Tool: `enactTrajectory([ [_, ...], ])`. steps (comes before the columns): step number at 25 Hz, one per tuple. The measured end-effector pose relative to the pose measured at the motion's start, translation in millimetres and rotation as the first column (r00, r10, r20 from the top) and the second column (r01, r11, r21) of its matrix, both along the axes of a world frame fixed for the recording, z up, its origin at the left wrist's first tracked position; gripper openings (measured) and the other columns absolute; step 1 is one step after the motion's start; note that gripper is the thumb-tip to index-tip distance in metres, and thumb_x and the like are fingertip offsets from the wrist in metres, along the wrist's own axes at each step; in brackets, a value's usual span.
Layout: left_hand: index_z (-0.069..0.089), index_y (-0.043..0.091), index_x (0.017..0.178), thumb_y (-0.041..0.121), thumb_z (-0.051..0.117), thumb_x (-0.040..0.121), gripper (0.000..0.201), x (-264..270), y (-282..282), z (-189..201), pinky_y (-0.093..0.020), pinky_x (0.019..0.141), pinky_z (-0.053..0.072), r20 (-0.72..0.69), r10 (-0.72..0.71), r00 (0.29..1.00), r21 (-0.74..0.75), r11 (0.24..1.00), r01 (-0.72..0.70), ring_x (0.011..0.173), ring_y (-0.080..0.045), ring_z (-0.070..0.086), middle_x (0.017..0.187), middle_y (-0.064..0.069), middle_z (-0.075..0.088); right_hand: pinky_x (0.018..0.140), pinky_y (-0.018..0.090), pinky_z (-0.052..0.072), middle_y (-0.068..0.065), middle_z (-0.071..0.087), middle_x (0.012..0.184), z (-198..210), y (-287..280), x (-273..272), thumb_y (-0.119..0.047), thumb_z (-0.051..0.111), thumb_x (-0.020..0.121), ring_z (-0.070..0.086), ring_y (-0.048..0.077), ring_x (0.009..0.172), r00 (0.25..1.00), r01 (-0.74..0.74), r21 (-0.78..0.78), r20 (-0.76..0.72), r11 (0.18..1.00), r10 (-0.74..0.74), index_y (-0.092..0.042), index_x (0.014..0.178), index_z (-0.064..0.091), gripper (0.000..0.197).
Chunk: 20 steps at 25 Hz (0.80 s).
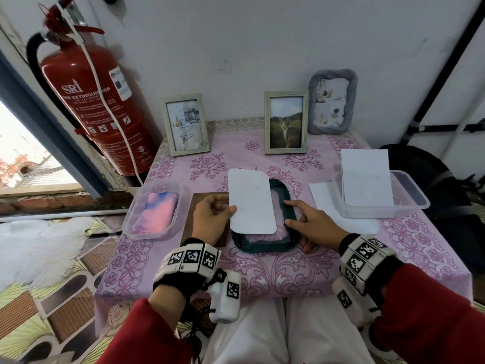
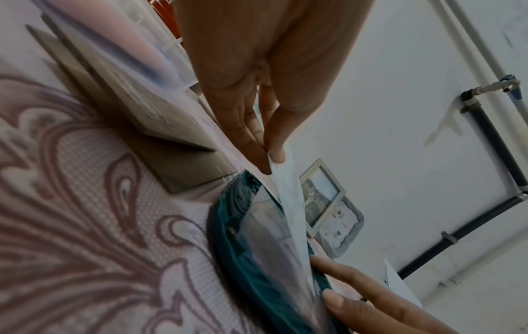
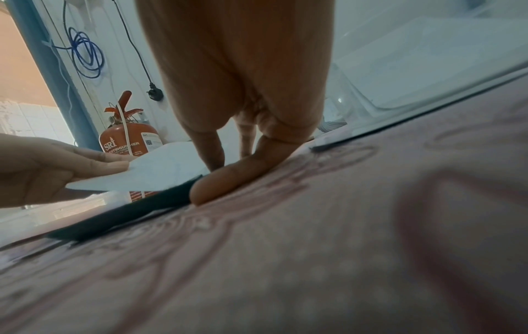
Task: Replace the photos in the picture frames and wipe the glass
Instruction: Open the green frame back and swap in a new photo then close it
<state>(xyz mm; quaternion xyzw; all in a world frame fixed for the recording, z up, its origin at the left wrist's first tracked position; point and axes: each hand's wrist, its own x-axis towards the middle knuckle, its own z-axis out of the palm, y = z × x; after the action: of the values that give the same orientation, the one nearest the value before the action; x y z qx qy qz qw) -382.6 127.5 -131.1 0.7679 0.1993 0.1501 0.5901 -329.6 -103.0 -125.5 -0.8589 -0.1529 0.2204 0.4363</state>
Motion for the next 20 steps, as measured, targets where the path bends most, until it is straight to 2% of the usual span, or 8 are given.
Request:
enactTrajectory([
  [3,0.063,0.02,0.092,0.003,0.071,0.077,0.023,0,-5,3,-0.046,0.088,0.052,0.021,-0.018,1.0,-0.007,1.0,0.019,0.079,-0.022,0.06,0.075,-0.002,0.064,0.063,0.037,0.057,0.011,0.059,0.079,8,1,-9,-0.02,0.053,0.092,0.064,0.032,0.068,0.998,-0.009,-0.076,0.065,0.997,0.014,-0.026,0.132,0.031,0.045],
  [5,0.063,0.015,0.096,0.004,0.071,0.078,0.023,2,-12,6,-0.045,0.087,0.052,0.015,-0.025,1.0,-0.043,0.999,0.025,0.081,-0.024,0.06,0.078,-0.006,0.064,0.079,0.039,0.051,0.01,0.051,0.099,13,-1,-14,-0.021,0.052,0.091,0.058,0.029,0.085,0.957,0.033,-0.252,0.288,0.967,0.043,-0.018,0.136,0.033,0.048],
  [9,0.061,0.002,0.107,0.002,0.07,0.078,0.03,11,-34,8,-0.043,0.084,0.053,0.004,-0.075,0.997,-0.109,0.991,0.075,0.081,-0.028,0.059,0.086,-0.02,0.063,0.079,0.035,0.049,0.007,0.044,0.096,36,-25,-12,0.0,0.056,0.084,0.053,0.023,0.08,0.755,0.156,-0.012,0.646,0.988,-0.112,-0.004,0.109,0.059,0.025],
  [11,0.06,-0.002,0.11,0.0,0.069,0.079,0.032,16,-48,8,-0.037,0.076,0.054,0.003,-0.126,0.992,-0.106,0.986,0.125,0.075,-0.026,0.059,0.08,-0.017,0.061,0.082,0.038,0.048,0.014,0.048,0.097,40,-42,-8,0.004,0.06,0.078,0.052,0.028,0.089,0.673,0.213,-0.052,0.731,0.976,-0.107,-0.001,0.108,0.06,0.03],
  [12,0.06,-0.003,0.11,-0.002,0.068,0.079,0.032,18,-55,8,-0.036,0.072,0.055,-0.002,-0.152,0.988,-0.123,0.981,0.151,0.073,-0.026,0.059,0.078,-0.016,0.061,0.083,0.04,0.046,0.015,0.049,0.099,39,-51,-6,-0.001,0.063,0.076,0.052,0.031,0.094,0.677,0.25,-0.153,0.733,0.956,-0.06,-0.002,0.112,0.059,0.036],
  [15,0.059,-0.006,0.111,-0.005,0.066,0.079,0.032,26,-75,6,-0.031,0.063,0.056,-0.022,-0.214,0.977,-0.15,0.966,0.208,0.064,-0.022,0.06,0.077,-0.016,0.06,0.089,0.038,0.037,0.012,0.054,0.109,31,-72,-4,-0.014,0.063,0.079,0.048,0.03,0.105,0.816,0.293,-0.436,0.578,0.851,0.015,-0.009,0.123,0.051,0.046],
  [17,0.059,-0.008,0.11,-0.006,0.066,0.079,0.031,32,-86,4,-0.025,0.058,0.055,-0.043,-0.231,0.972,-0.151,0.963,0.222,0.056,-0.013,0.06,0.073,-0.013,0.058,0.093,0.038,0.038,0.013,0.061,0.108,26,-80,-2,-0.003,0.057,0.082,0.051,0.03,0.106,0.838,0.282,-0.339,0.543,0.897,-0.059,-0.006,0.115,0.059,0.033],
  [20,0.055,-0.011,0.112,-0.008,0.063,0.081,0.032,39,-105,3,-0.018,0.053,0.054,-0.076,-0.258,0.963,-0.228,0.945,0.235,0.053,-0.011,0.06,0.073,-0.012,0.058,0.089,0.039,0.041,0.015,0.065,0.097,27,-88,0,0.007,0.052,0.084,0.056,0.031,0.098,0.791,0.294,-0.172,0.596,0.94,-0.138,0.0,0.099,0.065,0.021],
])
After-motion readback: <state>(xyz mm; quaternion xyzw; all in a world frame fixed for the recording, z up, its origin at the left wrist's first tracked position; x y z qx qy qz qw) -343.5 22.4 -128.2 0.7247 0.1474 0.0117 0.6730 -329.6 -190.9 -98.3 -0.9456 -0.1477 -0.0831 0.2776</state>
